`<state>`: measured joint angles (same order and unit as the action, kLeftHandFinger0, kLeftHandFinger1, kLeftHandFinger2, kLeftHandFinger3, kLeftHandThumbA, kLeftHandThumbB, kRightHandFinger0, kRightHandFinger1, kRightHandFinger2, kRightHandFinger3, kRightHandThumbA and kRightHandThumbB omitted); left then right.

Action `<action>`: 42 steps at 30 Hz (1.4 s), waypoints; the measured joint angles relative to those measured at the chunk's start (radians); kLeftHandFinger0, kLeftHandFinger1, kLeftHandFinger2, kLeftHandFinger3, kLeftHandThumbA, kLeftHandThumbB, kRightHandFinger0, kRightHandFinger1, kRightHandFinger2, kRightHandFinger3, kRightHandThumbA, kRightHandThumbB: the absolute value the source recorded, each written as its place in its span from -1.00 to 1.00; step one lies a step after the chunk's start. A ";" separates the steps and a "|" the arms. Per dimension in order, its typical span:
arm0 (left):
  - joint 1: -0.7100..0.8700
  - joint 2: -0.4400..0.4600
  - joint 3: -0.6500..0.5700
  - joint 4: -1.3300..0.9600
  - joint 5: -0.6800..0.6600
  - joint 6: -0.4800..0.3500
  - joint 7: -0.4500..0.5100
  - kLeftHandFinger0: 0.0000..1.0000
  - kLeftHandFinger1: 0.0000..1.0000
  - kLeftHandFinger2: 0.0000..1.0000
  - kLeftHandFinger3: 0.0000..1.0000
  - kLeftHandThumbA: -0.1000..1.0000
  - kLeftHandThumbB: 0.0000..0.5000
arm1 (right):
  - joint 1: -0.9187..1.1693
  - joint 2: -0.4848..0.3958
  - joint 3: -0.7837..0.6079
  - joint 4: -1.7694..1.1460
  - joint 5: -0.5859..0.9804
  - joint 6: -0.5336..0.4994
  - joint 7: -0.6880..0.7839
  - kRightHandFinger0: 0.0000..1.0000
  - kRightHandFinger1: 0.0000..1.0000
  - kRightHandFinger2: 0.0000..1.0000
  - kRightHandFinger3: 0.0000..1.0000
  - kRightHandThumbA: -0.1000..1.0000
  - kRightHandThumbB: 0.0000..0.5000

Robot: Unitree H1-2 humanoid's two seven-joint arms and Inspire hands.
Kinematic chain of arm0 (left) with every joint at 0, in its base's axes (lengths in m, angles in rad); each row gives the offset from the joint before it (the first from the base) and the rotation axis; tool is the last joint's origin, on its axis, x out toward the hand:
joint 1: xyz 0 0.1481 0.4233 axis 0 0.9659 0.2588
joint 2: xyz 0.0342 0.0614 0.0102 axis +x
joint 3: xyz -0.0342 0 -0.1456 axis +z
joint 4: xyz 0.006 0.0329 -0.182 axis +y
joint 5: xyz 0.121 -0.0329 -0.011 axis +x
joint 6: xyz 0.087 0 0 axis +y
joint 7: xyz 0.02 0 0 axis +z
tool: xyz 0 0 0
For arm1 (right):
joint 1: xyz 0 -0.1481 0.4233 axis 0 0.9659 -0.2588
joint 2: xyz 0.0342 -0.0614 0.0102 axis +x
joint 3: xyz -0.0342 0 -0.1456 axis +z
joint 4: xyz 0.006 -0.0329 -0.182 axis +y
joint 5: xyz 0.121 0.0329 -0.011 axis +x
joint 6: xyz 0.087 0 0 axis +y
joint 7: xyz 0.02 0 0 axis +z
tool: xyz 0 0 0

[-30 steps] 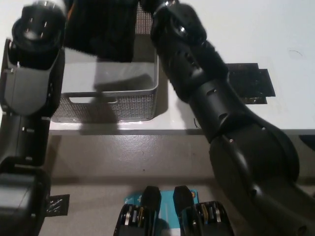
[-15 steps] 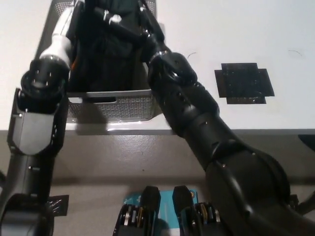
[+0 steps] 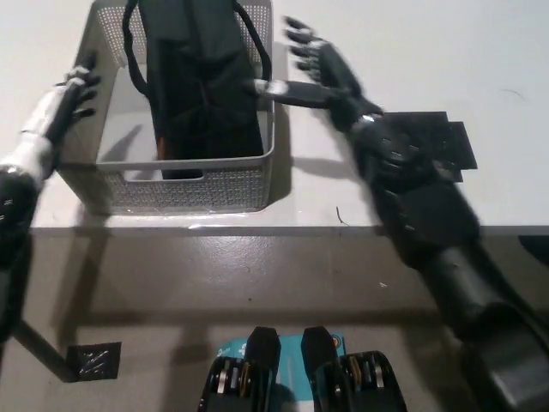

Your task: Use both hands to pick up a lunch bag on the right hand side and place it into a container on the left hand side

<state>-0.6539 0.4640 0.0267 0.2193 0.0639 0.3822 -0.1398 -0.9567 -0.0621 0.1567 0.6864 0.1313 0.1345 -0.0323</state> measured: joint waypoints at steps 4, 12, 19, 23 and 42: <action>0.035 0.084 -0.003 -0.041 -0.009 -0.013 -0.040 1.00 1.00 1.00 1.00 1.00 -0.38 | 0.116 -0.105 -0.004 -0.145 -0.019 0.034 0.008 1.00 1.00 1.00 1.00 1.00 -0.86; 0.127 0.232 -0.003 -0.128 -0.026 -0.016 -0.129 1.00 1.00 1.00 1.00 1.00 -0.42 | 0.313 -0.297 -0.019 -0.405 -0.039 0.092 0.040 1.00 1.00 1.00 1.00 1.00 -0.89; 0.172 0.290 0.022 -0.258 -0.072 0.005 -0.196 1.00 1.00 1.00 1.00 1.00 -0.53 | 0.376 -0.364 -0.043 -0.617 -0.054 0.133 0.072 1.00 1.00 1.00 1.00 1.00 -0.93; 0.264 0.252 0.070 -0.414 -0.111 0.002 -0.202 1.00 1.00 1.00 1.00 1.00 -0.60 | 0.478 -0.324 -0.107 -0.728 -0.017 0.126 0.085 1.00 1.00 1.00 1.00 1.00 -0.85; 0.837 -0.246 0.049 -0.797 -0.199 -0.205 -0.188 1.00 1.00 1.00 1.00 1.00 -0.77 | 0.964 0.023 -0.074 -1.004 0.167 -0.026 0.174 1.00 1.00 1.00 1.00 1.00 0.28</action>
<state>0.1832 0.2179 0.0754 -0.5778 -0.1353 0.1771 -0.3281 0.0072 -0.0393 0.0824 -0.3172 0.2982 0.1089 0.1421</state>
